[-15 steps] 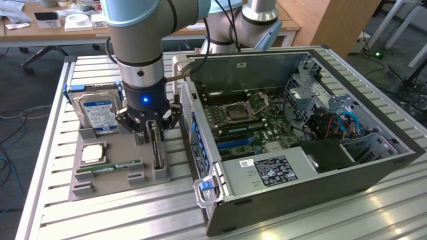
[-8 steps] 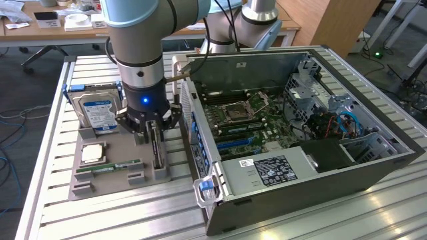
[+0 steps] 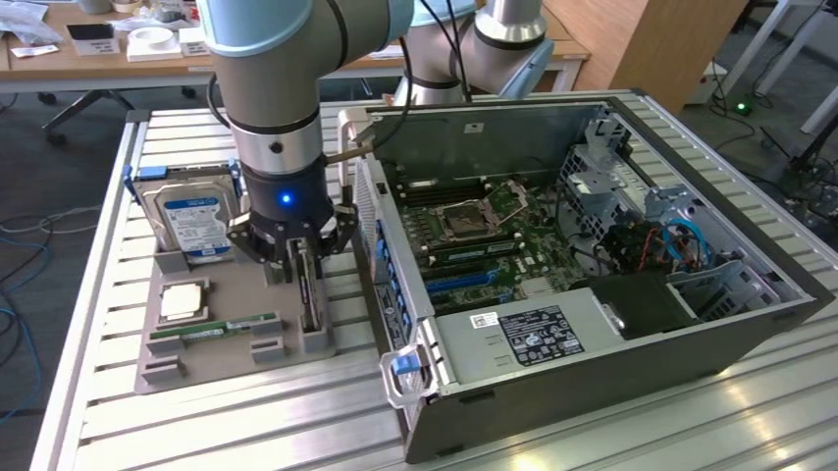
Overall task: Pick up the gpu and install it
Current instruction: 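Pick up the gpu and move the gpu toward the slot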
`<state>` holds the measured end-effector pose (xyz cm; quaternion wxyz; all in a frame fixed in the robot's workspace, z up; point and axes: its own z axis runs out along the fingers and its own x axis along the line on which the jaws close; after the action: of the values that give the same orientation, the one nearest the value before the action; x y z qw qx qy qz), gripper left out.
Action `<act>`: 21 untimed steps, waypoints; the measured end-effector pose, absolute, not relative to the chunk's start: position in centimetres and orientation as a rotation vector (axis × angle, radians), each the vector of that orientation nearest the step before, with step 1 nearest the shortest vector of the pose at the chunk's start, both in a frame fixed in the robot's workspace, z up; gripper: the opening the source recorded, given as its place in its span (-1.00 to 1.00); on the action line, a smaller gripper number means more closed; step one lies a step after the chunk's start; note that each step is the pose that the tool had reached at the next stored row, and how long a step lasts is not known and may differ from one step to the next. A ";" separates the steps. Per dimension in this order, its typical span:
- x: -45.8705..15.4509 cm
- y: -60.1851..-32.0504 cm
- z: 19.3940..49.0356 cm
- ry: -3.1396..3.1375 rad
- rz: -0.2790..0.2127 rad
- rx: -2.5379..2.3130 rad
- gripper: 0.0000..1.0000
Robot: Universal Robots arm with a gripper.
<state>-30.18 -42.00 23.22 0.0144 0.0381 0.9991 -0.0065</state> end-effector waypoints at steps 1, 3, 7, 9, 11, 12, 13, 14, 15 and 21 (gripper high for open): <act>-30.2 -42.0 23.2 3.110 -0.020 0.119 -0.17; -30.2 -42.0 23.2 3.110 -0.020 0.119 -0.17; -30.2 -42.0 23.2 3.110 -0.020 0.119 -0.34; -30.2 -42.0 23.2 3.110 -0.020 0.119 -0.34; -30.2 -42.0 23.2 3.110 -0.020 0.119 -0.34; -30.2 -42.0 23.2 3.110 -0.020 0.119 -0.34; -30.2 -42.0 23.2 3.110 -0.020 0.118 -0.34; -30.2 -42.1 23.2 3.110 -0.020 0.118 -0.34; -30.2 -42.1 23.2 3.110 -0.020 0.118 -0.34; -30.2 -42.2 23.1 3.110 -0.020 0.119 -0.34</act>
<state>-30.17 -42.22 23.05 0.0144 0.0381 0.9991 -0.0065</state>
